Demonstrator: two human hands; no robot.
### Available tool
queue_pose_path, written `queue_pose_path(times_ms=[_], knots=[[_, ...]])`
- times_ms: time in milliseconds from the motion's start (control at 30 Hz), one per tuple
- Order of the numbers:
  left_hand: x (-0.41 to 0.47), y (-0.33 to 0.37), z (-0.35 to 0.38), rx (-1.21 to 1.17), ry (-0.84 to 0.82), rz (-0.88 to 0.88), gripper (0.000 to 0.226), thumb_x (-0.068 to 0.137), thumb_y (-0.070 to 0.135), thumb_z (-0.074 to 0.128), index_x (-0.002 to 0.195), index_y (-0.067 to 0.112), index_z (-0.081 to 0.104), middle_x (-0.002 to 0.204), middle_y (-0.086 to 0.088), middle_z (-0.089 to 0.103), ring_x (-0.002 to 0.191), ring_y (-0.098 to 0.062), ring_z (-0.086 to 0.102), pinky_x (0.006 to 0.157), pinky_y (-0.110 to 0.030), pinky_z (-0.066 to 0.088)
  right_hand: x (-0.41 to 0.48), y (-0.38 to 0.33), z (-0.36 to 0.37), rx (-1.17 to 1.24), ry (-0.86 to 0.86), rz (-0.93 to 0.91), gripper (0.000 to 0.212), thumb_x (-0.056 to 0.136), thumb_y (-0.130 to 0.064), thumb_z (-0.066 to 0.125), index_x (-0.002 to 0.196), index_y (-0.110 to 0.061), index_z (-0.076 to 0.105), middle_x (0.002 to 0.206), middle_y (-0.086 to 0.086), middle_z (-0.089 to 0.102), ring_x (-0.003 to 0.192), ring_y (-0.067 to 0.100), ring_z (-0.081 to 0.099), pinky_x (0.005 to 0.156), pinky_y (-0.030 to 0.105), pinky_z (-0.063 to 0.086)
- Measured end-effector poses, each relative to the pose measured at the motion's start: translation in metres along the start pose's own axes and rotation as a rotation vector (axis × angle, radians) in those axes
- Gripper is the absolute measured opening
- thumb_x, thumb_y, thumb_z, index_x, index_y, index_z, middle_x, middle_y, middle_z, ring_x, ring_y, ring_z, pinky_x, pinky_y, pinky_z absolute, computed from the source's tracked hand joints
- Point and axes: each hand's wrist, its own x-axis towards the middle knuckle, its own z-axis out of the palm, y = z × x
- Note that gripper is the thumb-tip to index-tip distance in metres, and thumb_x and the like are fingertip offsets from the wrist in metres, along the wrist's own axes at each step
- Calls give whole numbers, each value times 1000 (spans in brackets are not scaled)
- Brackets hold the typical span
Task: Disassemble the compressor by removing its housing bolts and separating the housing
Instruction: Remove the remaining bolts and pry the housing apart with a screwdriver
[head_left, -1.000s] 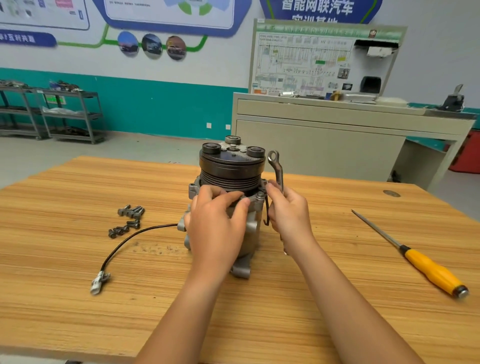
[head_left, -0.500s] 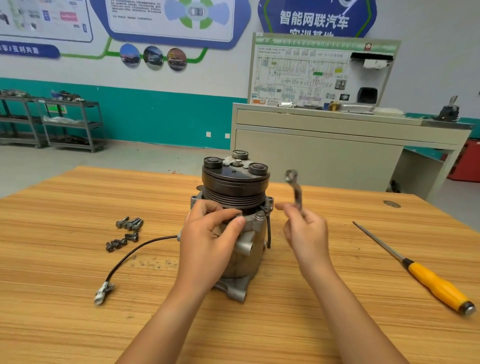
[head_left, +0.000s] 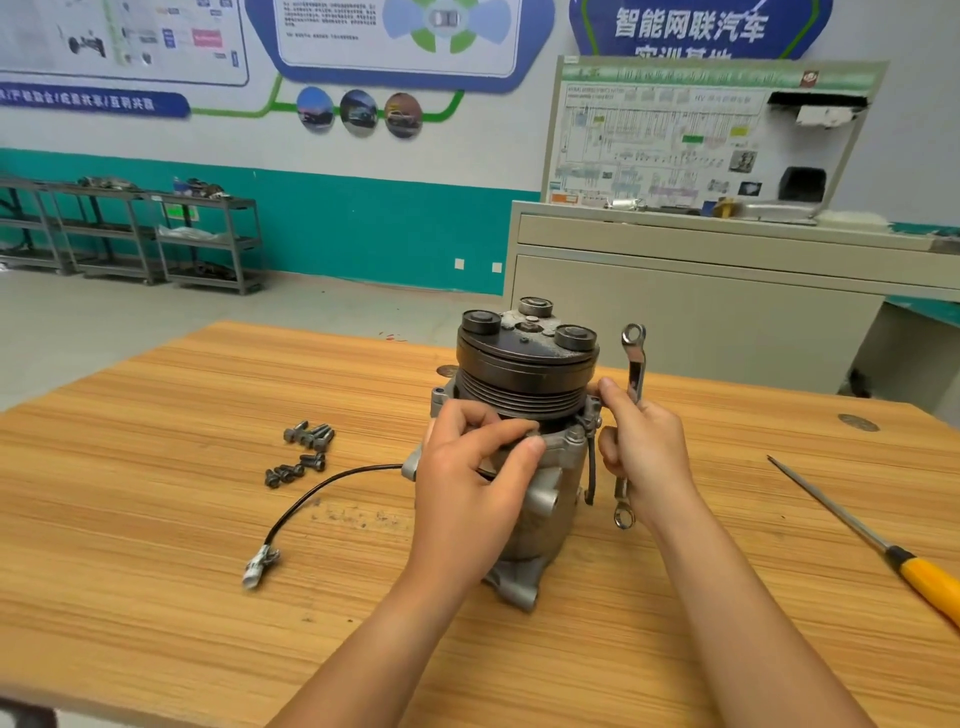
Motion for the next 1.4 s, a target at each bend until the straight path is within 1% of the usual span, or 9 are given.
queue_pose_path(times_ms=[167,333,500,667,767,833,1067,1233,1400], knots=[[1,-1,-1,16,-26,-7,16,81,13,71,89,26,69,86,11,49,90,-7,51,80,-22,43,-7,-6,-1,-76,-8,-58,14,90,-19,56,84,-20,68,34,-18,43,33,-4,40,37,7,27],[11,-5,-21,-69,-226,-23,22,78,11,71,84,32,70,84,6,51,80,6,50,73,-7,38,-33,-3,-9,-82,115,-106,16,88,-17,58,78,-24,67,37,-22,45,51,-2,37,50,20,27],[26,-9,-37,-266,-446,-228,17,65,31,66,80,27,75,83,14,57,84,-7,55,77,-33,45,-94,-2,-33,-113,235,-208,22,83,-17,62,71,-34,70,46,-23,49,55,1,41,55,22,31],[25,-13,-28,-1,-177,-135,13,73,20,75,74,31,69,84,10,56,78,6,50,68,-2,33,-134,-6,-29,-109,191,-226,23,78,-9,65,77,-31,70,63,-15,58,45,0,48,44,8,36],[15,-14,-23,3,-96,-153,12,79,25,69,88,32,65,97,16,58,89,9,52,69,2,33,-139,-5,-28,1,180,-144,19,79,-7,65,85,-25,71,49,-13,52,36,-2,45,37,6,32],[15,-13,-24,-56,-197,-189,17,88,23,60,102,32,64,106,21,58,99,14,51,75,3,35,-136,-4,-31,-9,186,-143,20,81,-11,63,79,-28,73,50,-14,55,43,-2,45,42,5,34],[29,-8,-27,-15,-252,-160,6,78,23,69,76,28,65,87,14,66,87,9,57,70,2,35,-129,-3,-33,-116,274,-342,17,77,-15,68,81,-32,63,53,-14,52,41,-3,44,43,3,35],[29,-11,-34,-227,-350,-197,17,86,6,61,91,22,62,90,15,72,91,1,64,79,-15,48,-119,17,-40,-145,358,-351,26,71,-15,73,79,-36,60,55,-17,54,48,-4,49,51,1,40],[28,-11,-31,-140,-265,-115,19,77,6,70,76,23,62,80,14,70,82,1,64,78,-11,47,-107,27,-49,-143,267,-301,23,61,-49,63,81,-40,65,53,-7,47,47,1,43,45,8,37]])
